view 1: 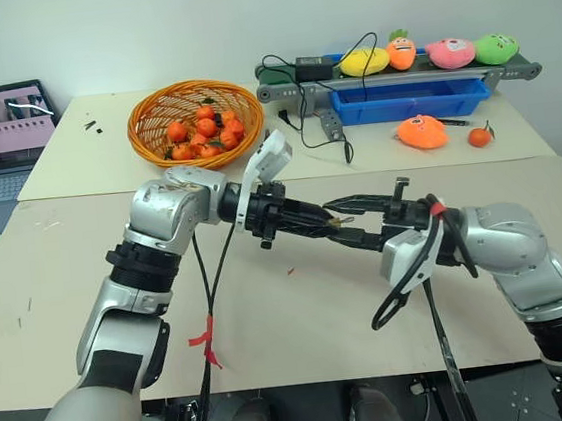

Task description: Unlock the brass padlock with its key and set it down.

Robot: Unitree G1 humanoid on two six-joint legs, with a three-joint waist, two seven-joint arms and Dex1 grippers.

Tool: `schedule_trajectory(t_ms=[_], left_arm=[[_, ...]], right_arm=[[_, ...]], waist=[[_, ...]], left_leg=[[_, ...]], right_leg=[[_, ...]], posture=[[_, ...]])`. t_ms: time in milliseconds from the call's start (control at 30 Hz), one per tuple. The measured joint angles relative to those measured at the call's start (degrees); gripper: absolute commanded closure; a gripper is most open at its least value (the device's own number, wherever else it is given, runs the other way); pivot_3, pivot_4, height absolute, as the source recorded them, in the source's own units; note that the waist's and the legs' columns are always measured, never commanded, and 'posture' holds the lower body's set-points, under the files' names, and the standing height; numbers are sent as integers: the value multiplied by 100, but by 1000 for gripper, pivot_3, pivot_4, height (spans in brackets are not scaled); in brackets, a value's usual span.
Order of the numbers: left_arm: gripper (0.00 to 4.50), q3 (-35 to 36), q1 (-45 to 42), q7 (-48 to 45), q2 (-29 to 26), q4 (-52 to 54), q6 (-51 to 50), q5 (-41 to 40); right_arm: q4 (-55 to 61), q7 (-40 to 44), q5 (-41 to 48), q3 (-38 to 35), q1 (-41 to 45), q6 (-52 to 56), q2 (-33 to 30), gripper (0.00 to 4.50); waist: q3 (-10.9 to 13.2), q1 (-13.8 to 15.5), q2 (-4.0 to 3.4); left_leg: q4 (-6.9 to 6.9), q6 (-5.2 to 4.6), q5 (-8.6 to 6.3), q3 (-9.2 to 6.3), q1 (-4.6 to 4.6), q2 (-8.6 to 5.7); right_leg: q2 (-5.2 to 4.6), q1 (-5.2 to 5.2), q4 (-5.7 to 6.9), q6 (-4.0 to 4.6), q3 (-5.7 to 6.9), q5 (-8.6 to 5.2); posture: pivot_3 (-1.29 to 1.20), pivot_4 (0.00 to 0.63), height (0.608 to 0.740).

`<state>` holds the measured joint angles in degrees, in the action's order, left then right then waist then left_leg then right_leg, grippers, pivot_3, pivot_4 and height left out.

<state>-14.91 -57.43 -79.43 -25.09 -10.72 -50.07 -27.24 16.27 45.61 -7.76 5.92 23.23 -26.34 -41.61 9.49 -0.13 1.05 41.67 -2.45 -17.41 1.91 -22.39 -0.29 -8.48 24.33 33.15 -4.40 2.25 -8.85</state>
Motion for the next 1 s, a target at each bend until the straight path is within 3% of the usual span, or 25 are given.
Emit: schedule_trajectory(t_ms=[133,867,933,1000], left_arm=[[3683,-4,-1,-3,1,37,85,-4],[3683,-117,6,-69,-23,30,202,26],[2667,-126,6,-67,-23,-2,273,30],[2147,-106,5,-43,-40,-15,364,42]], right_arm=[[16,40,5,25,-56,-3,-27,4241],[124,41,4,23,-169,20,-72,4288],[124,40,2,22,-169,20,-72,4288],[120,37,4,19,-175,40,-72,4288]], waist=[[0,2,0],[0,2,0],[0,2,0],[0,1,0]], left_leg=[[0,0,0,0,-1,0],[0,-1,0,0,0,0],[0,-1,0,0,0,0],[0,-1,0,0,0,0]], right_leg=[[0,0,-1,0,0,0],[0,0,0,0,0,0],[0,0,0,0,0,0],[0,0,0,0,0,0]], posture=[[0,150,740],[0,150,740],[0,150,740],[0,150,740]])
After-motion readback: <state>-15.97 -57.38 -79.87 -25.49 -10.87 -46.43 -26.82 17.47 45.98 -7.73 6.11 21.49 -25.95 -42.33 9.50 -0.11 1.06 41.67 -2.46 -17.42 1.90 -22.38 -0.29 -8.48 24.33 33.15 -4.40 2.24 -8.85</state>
